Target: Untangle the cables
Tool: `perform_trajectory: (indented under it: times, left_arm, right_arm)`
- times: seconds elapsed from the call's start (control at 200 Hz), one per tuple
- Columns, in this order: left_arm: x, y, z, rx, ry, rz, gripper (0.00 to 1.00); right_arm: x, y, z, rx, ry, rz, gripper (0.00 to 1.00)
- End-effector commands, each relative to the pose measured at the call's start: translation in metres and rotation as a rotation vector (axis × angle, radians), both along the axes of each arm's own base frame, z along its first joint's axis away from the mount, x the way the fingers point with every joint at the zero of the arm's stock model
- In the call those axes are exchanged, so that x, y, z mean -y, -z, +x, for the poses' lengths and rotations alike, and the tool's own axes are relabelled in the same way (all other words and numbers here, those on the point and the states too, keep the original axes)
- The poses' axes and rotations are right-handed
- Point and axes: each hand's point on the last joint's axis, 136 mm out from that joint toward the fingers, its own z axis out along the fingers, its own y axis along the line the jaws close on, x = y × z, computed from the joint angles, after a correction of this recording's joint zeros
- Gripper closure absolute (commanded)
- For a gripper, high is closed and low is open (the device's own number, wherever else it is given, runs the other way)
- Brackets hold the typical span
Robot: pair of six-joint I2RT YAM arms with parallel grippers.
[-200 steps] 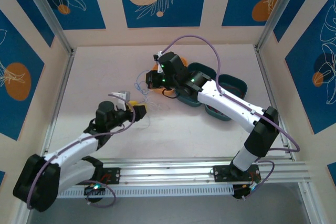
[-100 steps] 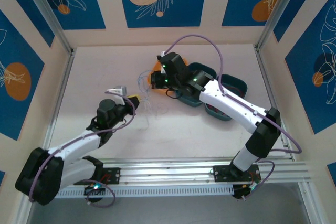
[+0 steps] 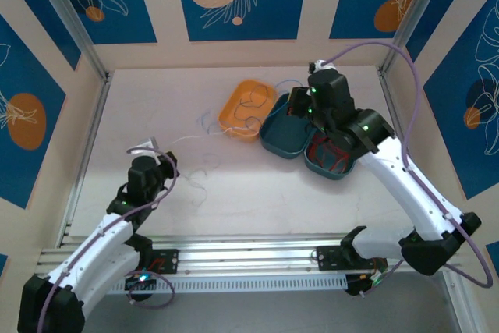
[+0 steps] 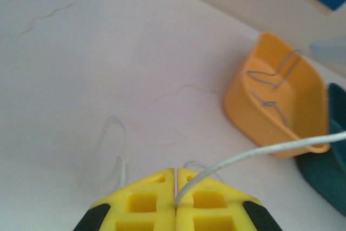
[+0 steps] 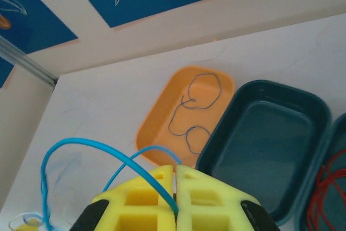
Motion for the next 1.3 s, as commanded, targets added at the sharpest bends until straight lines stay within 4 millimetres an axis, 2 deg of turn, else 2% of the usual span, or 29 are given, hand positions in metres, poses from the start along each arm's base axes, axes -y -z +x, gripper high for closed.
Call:
perform_trajectory:
  times: [0.0,0.23,0.395,0.725,0.98,1.15,1.295]
  left_arm:
    - [-0.023,0.024,-0.009,-0.105,-0.097,0.004,1.00]
    - [-0.033,0.042,-0.009,-0.187,-0.137,-0.029,1.00]
    - [-0.042,0.057,-0.014,-0.256,-0.183,-0.060,1.00]
    - [-0.060,0.074,-0.020,-0.319,-0.251,-0.133,1.00]
    - [-0.065,0.080,-0.022,-0.343,-0.269,-0.163,1.00]
    - [-0.070,0.083,-0.026,-0.362,-0.286,-0.171,1.00]
    - [-0.072,0.081,-0.025,-0.356,-0.291,-0.179,1.00]
  right_arm:
    - [0.020,-0.008,-0.010,0.015,0.021,-0.065,1.00]
    - [0.051,-0.042,-0.021,0.087,0.081,-0.141,1.00]
    - [0.086,-0.061,-0.028,0.122,0.174,-0.177,1.00]
    - [0.138,-0.099,-0.059,0.209,0.299,-0.187,1.00]
    - [0.147,-0.116,-0.068,0.224,0.298,-0.227,1.00]
    - [0.163,-0.128,-0.071,0.247,0.368,-0.272,1.00]
    - [0.158,-0.136,-0.071,0.269,0.334,-0.248,1.00]
